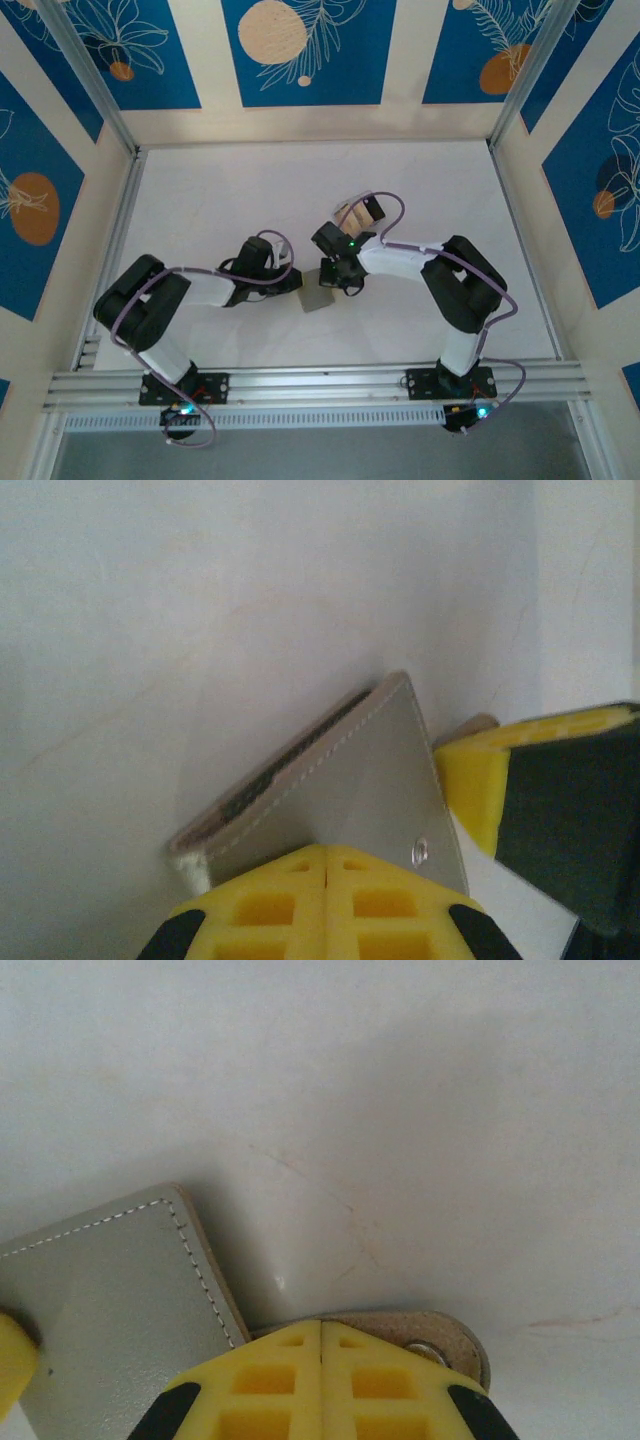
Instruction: Put the credit cards into the card holder
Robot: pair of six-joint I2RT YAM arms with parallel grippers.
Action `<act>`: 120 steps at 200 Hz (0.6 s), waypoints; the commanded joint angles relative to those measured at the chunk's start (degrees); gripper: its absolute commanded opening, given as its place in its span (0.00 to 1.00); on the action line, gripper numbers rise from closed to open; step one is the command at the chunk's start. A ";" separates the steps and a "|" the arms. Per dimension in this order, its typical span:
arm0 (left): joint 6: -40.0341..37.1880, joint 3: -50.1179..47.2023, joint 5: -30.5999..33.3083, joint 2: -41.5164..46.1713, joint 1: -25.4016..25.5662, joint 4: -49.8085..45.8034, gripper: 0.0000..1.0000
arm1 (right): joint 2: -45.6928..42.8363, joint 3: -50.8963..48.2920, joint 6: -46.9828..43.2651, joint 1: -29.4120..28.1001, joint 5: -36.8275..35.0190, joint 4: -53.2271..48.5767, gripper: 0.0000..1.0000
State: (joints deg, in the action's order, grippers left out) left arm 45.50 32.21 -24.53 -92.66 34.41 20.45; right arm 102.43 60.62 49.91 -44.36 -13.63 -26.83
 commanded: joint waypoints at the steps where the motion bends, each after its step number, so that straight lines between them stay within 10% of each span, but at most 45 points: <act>1: -4.17 2.02 -1.59 3.98 0.31 -10.87 0.00 | 0.25 -2.92 1.58 1.50 3.78 1.30 0.00; 120: -8.93 2.36 2.21 3.82 0.34 -19.32 0.00 | -5.48 -7.29 -0.27 5.95 17.17 8.25 0.00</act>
State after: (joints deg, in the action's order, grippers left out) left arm 38.35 33.91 -22.87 -86.80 34.41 1.89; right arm 98.89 53.89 50.37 -39.05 -0.82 -19.20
